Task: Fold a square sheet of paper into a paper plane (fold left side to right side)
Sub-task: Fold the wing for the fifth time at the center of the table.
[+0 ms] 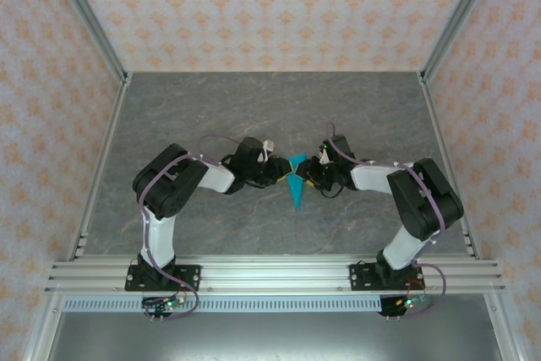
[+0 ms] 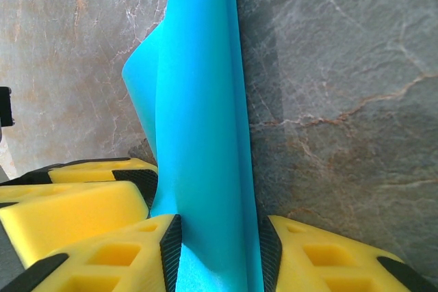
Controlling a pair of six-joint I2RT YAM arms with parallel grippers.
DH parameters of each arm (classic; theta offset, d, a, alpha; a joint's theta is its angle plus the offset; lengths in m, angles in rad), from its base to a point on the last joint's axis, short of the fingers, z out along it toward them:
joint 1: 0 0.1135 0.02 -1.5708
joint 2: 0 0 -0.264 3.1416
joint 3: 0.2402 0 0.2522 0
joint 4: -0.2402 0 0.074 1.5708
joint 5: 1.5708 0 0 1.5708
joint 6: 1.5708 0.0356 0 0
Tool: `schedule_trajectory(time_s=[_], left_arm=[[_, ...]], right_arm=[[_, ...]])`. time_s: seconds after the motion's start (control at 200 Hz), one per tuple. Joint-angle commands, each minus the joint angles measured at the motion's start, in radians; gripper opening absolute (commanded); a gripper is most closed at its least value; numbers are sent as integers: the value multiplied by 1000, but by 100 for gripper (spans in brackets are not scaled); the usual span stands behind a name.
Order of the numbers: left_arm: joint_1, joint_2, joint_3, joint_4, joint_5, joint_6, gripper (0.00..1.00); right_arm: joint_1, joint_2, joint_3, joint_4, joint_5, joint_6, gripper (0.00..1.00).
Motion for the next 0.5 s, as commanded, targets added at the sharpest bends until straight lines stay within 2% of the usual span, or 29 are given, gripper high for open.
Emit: schedule_trajectory(time_s=[0.0, 0.235, 0.495], left_arm=[[1, 15, 29, 45, 23, -15, 26], [0, 23, 33, 43, 29, -14, 26], [-4, 38, 36, 36, 28, -13, 19]], right_arm=[[11, 49, 8, -46, 39, -24, 39], [11, 53, 8, -43, 37, -24, 39], [13, 55, 10, -43, 39, -24, 39]])
